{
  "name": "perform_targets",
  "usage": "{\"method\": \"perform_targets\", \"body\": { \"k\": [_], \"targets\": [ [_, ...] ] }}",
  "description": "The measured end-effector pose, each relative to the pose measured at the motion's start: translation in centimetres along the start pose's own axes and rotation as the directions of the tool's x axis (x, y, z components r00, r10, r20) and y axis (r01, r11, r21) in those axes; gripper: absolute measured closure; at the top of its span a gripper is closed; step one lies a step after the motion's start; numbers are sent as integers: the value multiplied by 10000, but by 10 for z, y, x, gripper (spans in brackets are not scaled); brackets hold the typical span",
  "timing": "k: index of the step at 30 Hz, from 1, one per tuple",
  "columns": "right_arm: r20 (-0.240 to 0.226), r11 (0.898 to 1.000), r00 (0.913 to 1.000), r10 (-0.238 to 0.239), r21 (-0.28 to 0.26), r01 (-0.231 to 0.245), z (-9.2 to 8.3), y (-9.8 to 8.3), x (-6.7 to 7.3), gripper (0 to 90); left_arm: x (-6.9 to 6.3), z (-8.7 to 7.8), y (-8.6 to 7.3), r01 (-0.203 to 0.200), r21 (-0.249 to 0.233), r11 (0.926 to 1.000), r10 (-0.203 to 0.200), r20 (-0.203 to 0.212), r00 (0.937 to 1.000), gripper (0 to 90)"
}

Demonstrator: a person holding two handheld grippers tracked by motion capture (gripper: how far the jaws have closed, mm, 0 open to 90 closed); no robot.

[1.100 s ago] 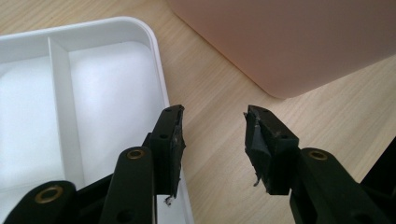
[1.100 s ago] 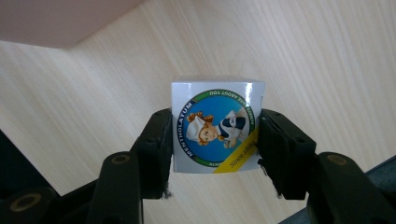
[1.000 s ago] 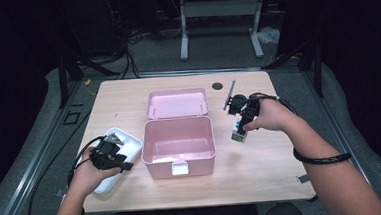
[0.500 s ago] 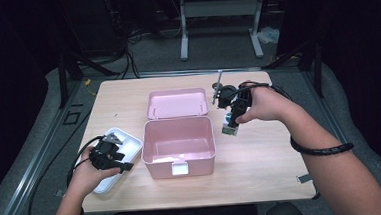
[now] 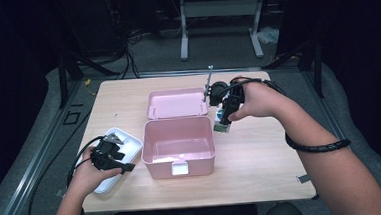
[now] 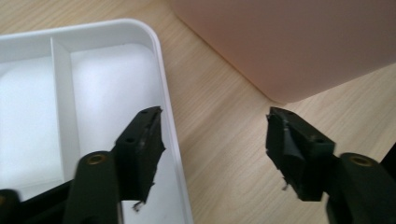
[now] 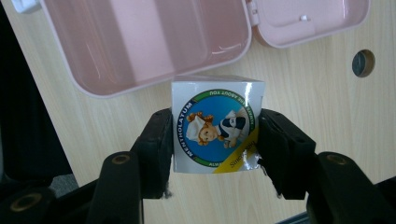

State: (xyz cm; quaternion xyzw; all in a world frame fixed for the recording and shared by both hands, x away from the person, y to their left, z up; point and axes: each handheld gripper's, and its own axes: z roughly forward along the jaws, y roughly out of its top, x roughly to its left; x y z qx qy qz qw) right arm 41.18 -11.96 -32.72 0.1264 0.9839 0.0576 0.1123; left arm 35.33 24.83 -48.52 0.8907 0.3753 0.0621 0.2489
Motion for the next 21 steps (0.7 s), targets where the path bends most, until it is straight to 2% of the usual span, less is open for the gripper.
{"method": "perform_targets", "body": {
  "k": [4, 11, 21],
  "targets": [
    [-46, 9995, 9997, -260, -157, 260, 1, 10, 5, 474, 1, 1, -1, 41, 54, 10000, -40, -99, 9999, 285],
    [-119, 9961, 9964, -839, -287, 835, 3, 30, 14, 474, 3, 0, -1, 173, 116, 9998, -171, -159, 9997, 285],
    [-325, 9916, 9915, -1259, -338, 1248, 15, 51, 25, 474, 3, -1, -2, 217, 117, 9997, -216, -52, 9998, 294]
  ]
}}
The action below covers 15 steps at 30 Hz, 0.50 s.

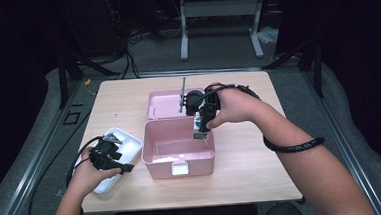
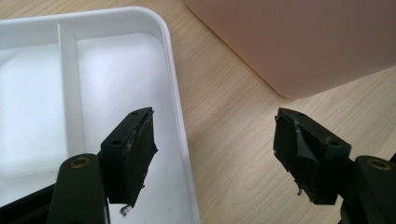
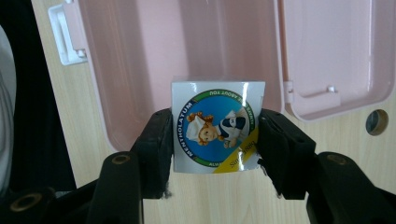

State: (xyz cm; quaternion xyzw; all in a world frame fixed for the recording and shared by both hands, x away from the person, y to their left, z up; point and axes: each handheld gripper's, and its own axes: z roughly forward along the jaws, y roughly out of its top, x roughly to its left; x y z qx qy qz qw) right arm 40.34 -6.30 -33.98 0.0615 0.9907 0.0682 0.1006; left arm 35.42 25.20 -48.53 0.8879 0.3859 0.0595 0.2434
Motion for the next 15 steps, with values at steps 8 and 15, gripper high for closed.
{"method": "perform_targets", "body": {
  "k": [8, 15],
  "targets": [
    [-238, 9999, 9996, -167, 29, 168, 24, 6, 5, 473, 0, 0, -1, -7, 44, 10000, 7, -12, 10000, 297],
    [-391, 9994, 9989, -273, 179, 280, 49, 6, 10, 473, 0, 1, 0, 16, 58, 10000, -16, -78, 10000, 297]
  ]
}}
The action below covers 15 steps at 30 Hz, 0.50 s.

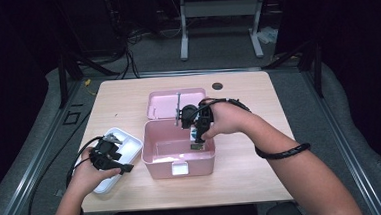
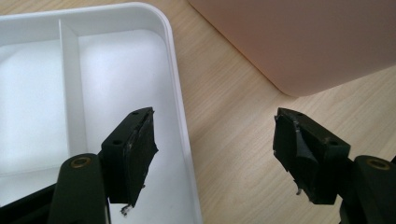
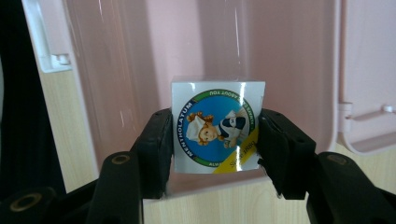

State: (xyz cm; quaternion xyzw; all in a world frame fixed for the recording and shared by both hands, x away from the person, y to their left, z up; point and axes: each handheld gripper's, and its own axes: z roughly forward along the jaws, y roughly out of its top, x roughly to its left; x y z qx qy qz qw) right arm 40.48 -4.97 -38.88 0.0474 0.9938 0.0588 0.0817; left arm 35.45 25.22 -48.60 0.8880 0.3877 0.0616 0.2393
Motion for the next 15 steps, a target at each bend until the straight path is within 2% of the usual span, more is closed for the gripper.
{"method": "perform_targets", "body": {
  "k": [7, 15],
  "targets": [
    [-92, 9999, 9999, -129, 45, 130, 23, 2, 4, 473, 0, 1, 0, 41, 64, 10000, -41, 18, 10000, 297],
    [-206, 9998, 9998, -25, 177, 28, 46, 4, 5, 472, 0, 1, 0, 78, 69, 9999, -78, 84, 9999, 297]
  ]
}}
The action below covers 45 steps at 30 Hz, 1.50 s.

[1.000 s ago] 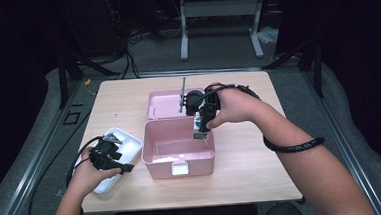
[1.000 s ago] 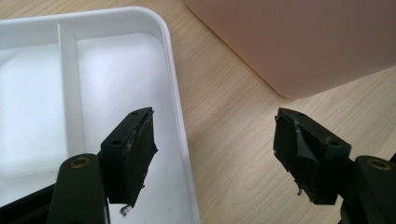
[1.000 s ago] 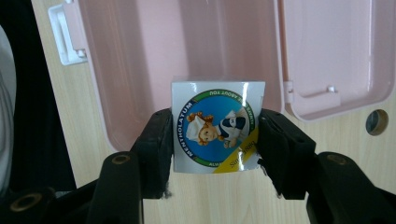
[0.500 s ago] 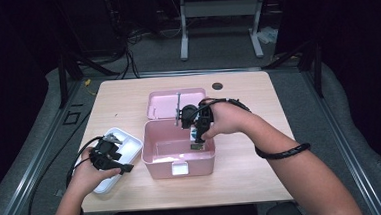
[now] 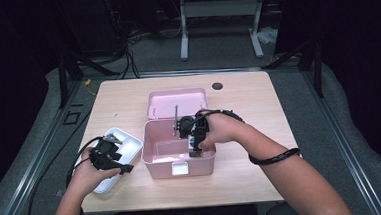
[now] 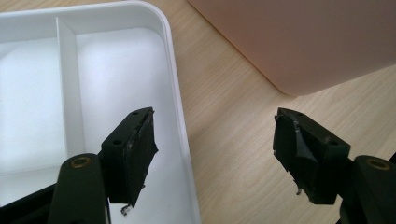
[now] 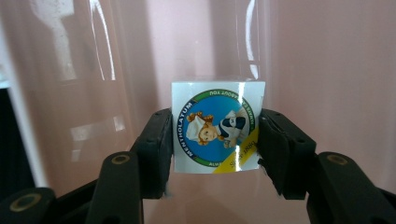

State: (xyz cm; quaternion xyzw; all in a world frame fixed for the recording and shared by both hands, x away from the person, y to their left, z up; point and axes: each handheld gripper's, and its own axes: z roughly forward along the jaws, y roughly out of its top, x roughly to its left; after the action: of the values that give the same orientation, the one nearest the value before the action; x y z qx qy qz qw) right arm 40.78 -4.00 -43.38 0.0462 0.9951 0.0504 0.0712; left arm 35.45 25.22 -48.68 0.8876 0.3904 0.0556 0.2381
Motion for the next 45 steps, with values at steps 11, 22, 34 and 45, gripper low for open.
{"method": "perform_targets", "body": {
  "k": [11, 22, 34, 45],
  "targets": [
    [-118, 10000, 9999, -41, 39, 41, 19, 11, 1, 471, 0, 0, 0, -12, 7, 10000, 12, -31, 10000, 297],
    [-23, 9998, 10000, 18, 183, -18, 28, 15, 2, 468, 0, -1, 0, 0, -7, 10000, 0, -58, 10000, 297],
    [19, 9994, 9995, 307, 169, -308, 31, 12, 0, 472, 1, 0, -1, 50, 18, 10000, -50, 35, 10000, 297],
    [153, 9972, 9983, 571, -488, -563, 11, 10, -4, 427, 1, -1, -1, 28, -2, 10000, -28, 1, 10000, 298]
  ]
}}
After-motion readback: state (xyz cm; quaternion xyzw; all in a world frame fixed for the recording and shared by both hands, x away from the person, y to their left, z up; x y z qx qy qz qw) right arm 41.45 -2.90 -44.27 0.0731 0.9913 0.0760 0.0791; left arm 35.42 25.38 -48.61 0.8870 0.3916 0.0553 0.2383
